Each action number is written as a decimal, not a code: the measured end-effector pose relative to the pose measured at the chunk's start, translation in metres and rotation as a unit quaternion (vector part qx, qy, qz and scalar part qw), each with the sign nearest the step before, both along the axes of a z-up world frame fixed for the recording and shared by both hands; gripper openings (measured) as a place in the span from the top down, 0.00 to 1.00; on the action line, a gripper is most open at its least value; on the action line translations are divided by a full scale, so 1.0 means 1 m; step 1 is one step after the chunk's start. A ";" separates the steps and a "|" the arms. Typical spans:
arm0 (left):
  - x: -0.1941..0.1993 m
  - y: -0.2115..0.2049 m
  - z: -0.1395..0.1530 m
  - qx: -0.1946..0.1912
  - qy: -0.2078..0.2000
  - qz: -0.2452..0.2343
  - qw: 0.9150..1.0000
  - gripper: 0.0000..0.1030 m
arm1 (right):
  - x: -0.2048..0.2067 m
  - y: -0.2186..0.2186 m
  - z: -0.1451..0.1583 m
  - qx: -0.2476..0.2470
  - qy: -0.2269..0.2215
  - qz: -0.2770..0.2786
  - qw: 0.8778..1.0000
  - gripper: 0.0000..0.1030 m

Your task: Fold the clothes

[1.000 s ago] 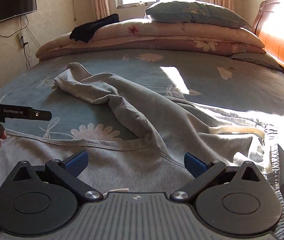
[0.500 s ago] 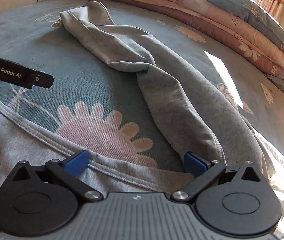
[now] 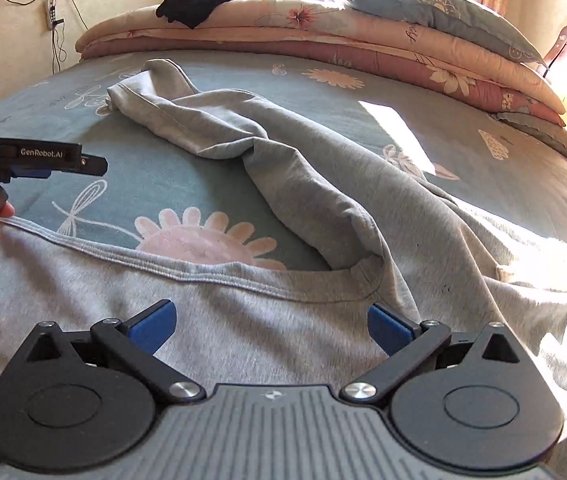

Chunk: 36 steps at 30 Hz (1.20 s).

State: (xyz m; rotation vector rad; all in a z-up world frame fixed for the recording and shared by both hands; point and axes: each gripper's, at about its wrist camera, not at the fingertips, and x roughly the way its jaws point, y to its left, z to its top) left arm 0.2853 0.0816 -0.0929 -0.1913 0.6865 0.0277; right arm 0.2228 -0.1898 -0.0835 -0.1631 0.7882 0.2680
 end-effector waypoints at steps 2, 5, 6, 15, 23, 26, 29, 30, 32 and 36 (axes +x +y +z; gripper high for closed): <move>-0.002 -0.003 0.003 -0.003 -0.005 -0.011 1.000 0.01 | 0.006 0.002 -0.014 0.003 0.018 -0.006 1.000 0.00; -0.003 -0.011 0.003 0.004 -0.006 -0.028 1.000 0.01 | 0.017 0.006 -0.022 0.013 0.030 -0.004 0.999 0.00; -0.001 -0.014 0.002 0.009 -0.002 -0.032 0.999 0.01 | 0.018 0.009 -0.018 0.011 0.021 0.004 1.000 0.00; 0.000 -0.001 0.001 0.013 -0.002 -0.002 1.000 0.01 | 0.035 0.043 0.026 -0.021 -0.059 0.077 0.995 0.01; 0.004 0.033 0.000 -0.009 0.014 0.048 0.999 0.01 | 0.090 0.098 0.068 -0.043 -0.071 0.167 0.982 0.33; 0.004 0.043 -0.001 -0.015 0.018 0.063 0.998 0.01 | 0.110 0.120 0.085 -0.060 -0.084 0.190 0.976 0.33; 0.004 0.053 0.001 -0.017 0.017 0.078 0.997 0.01 | 0.128 0.143 0.103 -0.067 -0.097 0.208 0.971 0.33; 0.003 0.056 0.002 -0.017 0.017 0.084 0.996 0.01 | 0.135 0.153 0.109 -0.070 -0.101 0.212 0.969 0.33; 0.003 0.062 0.002 -0.020 0.018 0.094 0.995 0.01 | 0.148 0.172 0.120 -0.077 -0.105 0.221 0.967 0.33; 0.008 0.072 -0.001 -0.034 0.025 0.098 0.994 0.01 | 0.166 0.207 0.137 -0.081 -0.111 0.212 0.968 0.33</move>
